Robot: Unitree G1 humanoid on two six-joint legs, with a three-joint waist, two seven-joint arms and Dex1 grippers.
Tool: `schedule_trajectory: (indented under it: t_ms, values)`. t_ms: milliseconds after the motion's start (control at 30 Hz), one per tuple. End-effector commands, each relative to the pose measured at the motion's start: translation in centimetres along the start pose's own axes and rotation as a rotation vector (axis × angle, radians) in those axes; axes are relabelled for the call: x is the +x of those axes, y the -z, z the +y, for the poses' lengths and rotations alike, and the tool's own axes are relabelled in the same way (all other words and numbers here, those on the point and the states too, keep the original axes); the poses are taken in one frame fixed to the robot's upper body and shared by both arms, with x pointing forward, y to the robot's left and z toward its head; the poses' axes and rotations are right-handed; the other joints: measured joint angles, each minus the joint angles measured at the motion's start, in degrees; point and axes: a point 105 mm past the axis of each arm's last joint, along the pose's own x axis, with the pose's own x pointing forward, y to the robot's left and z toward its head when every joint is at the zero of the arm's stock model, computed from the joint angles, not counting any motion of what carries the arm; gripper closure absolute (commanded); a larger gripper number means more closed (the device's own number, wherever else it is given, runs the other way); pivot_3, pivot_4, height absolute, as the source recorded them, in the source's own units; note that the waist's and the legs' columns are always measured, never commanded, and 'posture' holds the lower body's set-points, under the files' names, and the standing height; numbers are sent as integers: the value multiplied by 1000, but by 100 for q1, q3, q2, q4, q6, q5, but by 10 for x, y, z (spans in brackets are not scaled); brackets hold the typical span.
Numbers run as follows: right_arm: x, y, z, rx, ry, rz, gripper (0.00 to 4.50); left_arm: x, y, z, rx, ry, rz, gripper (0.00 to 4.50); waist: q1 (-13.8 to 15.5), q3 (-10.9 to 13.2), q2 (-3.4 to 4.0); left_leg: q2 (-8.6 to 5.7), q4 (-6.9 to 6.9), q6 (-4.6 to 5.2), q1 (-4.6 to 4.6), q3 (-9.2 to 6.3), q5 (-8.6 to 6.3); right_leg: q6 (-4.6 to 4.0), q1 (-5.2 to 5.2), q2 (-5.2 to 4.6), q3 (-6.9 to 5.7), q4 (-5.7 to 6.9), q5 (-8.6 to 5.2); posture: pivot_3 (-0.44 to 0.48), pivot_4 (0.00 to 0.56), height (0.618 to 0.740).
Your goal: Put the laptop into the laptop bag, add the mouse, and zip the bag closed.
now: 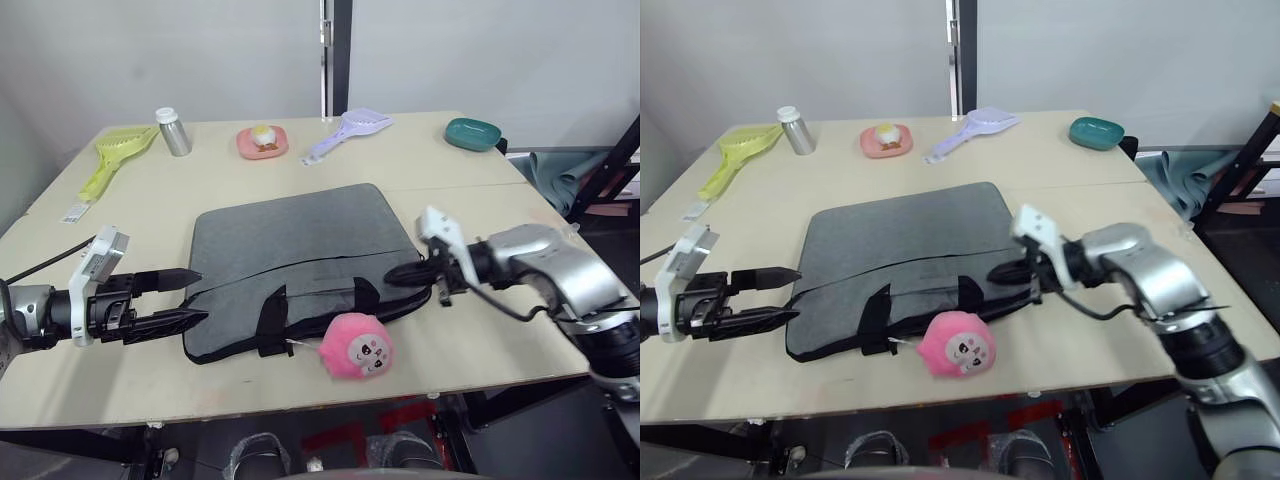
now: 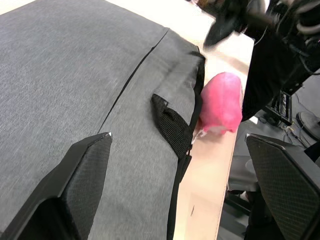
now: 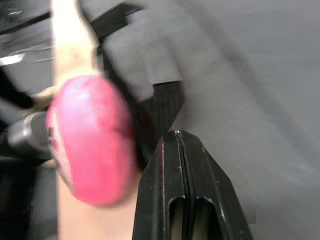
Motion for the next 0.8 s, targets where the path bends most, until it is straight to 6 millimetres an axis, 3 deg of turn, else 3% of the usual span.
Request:
schedule_trajectory:
  t_ms: [33,167,400,500,800]
  values:
    - [-34,-20,4,-43,77,-88,4500,13,-2,2,120,-24,7,25,44,-1,-2,1,2,1,1,-2,0,0,4,0,0,1,0,0,150,740]
    - [-64,-17,9,-18,163,-87,4500,27,11,8,176,-8,4,1114,102,0,-1,-2,9,12,-1,0,2,0,8,-3,3,2,0,0,150,740]
    - [-76,-13,33,13,158,-43,4500,48,37,17,203,55,51,3625,135,0,1,0,26,16,6,1,3,1,13,-1,10,27,0,0,150,740]
    - [-78,-11,40,60,151,-21,3699,53,42,30,191,62,43,4500,169,0,1,0,45,16,8,-1,2,2,17,-2,20,39,0,0,150,740]
    - [-63,-18,71,120,7,-23,579,71,78,41,192,144,142,4500,201,-9,7,-2,70,20,7,0,0,5,19,-5,34,57,3,0,150,740]
